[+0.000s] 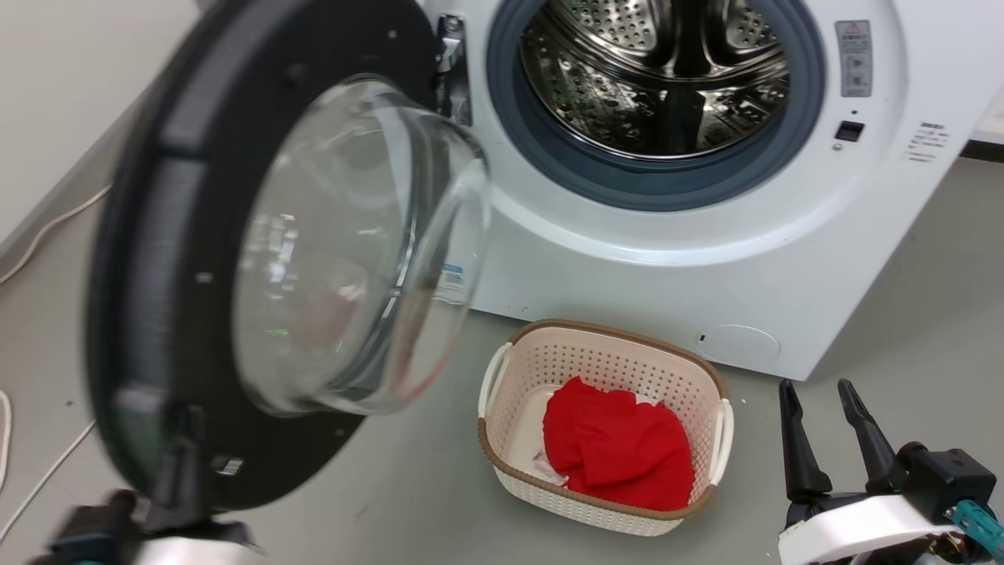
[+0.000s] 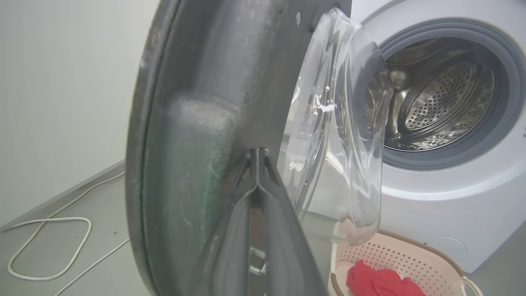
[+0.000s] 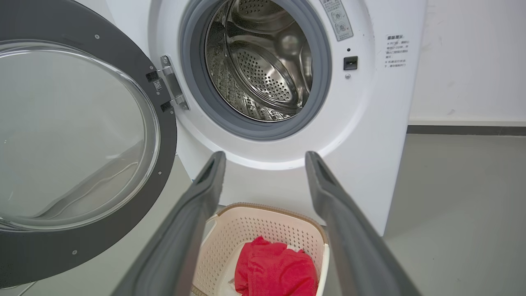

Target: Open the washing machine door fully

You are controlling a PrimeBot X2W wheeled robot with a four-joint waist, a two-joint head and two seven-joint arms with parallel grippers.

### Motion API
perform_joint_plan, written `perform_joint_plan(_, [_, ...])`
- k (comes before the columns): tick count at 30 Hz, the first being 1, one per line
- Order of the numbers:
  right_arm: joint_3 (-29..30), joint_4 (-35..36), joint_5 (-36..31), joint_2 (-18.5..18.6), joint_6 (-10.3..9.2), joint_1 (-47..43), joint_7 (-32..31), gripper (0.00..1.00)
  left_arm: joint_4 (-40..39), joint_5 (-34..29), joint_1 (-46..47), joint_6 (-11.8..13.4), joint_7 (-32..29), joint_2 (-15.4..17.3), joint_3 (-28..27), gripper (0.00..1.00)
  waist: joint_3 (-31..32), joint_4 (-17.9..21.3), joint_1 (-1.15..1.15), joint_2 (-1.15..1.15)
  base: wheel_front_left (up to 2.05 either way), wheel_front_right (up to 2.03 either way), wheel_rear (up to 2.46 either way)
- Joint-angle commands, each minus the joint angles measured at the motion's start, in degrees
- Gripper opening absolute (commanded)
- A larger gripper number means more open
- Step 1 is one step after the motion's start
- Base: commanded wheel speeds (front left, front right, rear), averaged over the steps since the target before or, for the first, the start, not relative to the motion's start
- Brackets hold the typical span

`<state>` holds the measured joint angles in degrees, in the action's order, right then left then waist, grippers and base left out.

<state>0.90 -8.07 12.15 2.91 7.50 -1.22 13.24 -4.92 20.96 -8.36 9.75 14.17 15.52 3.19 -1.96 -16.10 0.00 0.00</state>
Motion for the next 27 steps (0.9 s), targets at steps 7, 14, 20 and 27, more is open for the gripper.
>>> perform_joint_plan(7, [-1.5, 2.0, 0.9, -0.1, -0.03, 0.3, 0.2, 1.00, 8.3, 3.4, 6.8, -1.1, 0.9, 5.8, -9.6, 0.00, -1.4, 3.2, 0.00, 0.00, 0.00, 0.00, 0.00])
perform_joint_plan(14, [-1.6, 2.7, 0.4, -0.1, -0.03, 1.3, -0.1, 1.00, 20.8, 5.6, 14.8, -2.8, 1.0, 9.9, -16.6, 0.00, -3.6, 5.8, 0.00, 0.00, 0.00, 0.00, 0.00])
perform_joint_plan(20, [-1.2, 2.8, 0.2, -0.1, -0.02, 1.6, 0.1, 1.00, 28.1, 5.4, 18.8, -5.5, 1.0, 12.4, -21.1, 0.00, -4.4, 7.1, 0.00, 0.00, 0.00, 0.00, 0.00])
perform_joint_plan(27, [-0.7, 2.4, 0.2, -0.1, -0.02, 1.5, 0.3, 1.00, 30.9, 3.5, 19.3, -7.4, 0.9, 11.9, -25.0, 0.00, -4.0, 8.1, 0.00, 0.00, 0.00, 0.00, 0.00])
